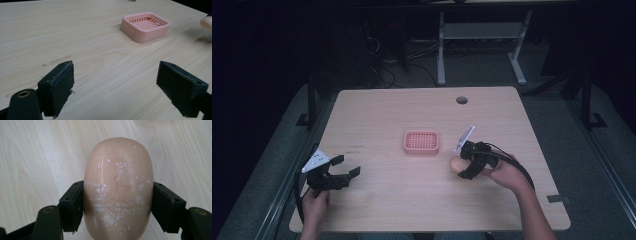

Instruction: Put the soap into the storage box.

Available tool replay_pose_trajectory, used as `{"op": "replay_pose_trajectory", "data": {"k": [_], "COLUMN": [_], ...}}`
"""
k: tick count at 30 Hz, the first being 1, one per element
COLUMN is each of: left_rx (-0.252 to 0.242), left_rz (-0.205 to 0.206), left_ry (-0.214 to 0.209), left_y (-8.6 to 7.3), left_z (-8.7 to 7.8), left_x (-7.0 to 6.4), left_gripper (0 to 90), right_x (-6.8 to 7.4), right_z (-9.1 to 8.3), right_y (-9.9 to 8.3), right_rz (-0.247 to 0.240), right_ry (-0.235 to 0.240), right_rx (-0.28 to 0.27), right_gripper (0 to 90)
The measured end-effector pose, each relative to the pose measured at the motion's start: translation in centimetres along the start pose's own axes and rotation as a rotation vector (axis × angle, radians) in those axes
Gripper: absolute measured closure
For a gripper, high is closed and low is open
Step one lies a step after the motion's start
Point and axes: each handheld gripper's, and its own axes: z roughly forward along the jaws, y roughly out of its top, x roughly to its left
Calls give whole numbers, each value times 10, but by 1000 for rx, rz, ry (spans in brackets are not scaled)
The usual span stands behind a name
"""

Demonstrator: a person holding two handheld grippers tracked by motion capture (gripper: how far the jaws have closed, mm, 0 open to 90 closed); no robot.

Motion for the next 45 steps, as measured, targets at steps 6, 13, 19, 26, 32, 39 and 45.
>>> {"op": "replay_pose_trajectory", "data": {"k": [6, 13, 19, 26, 32, 39, 45], "left_rx": [0, 1, 0, 4, 3, -1, 2], "left_rz": [0, 0, 1, 5, 7, 5, 10], "left_ry": [1, -2, -2, -2, -5, -4, -5], "left_y": [0, 0, 1, 1, 1, 1, 1], "left_z": [0, 1, 2, 2, 2, 2, 3], "left_x": [0, -1, -3, -4, -4, -4, -4], "left_gripper": [143, 143, 143, 142, 143, 143, 142], "right_x": [-5, -12, -16, -20, -22, -27, -30], "right_z": [-1, -4, -7, -7, -6, -12, -12], "right_y": [9, 21, 29, 38, 47, 58, 67], "right_rz": [-8, -18, -24, -32, -46, -55, -65], "right_ry": [9, 7, 14, 14, 14, 15, 8], "right_rx": [-21, -28, -36, -37, -45, -56, -55], "right_gripper": [318, 318, 318, 318, 318, 318, 318]}}
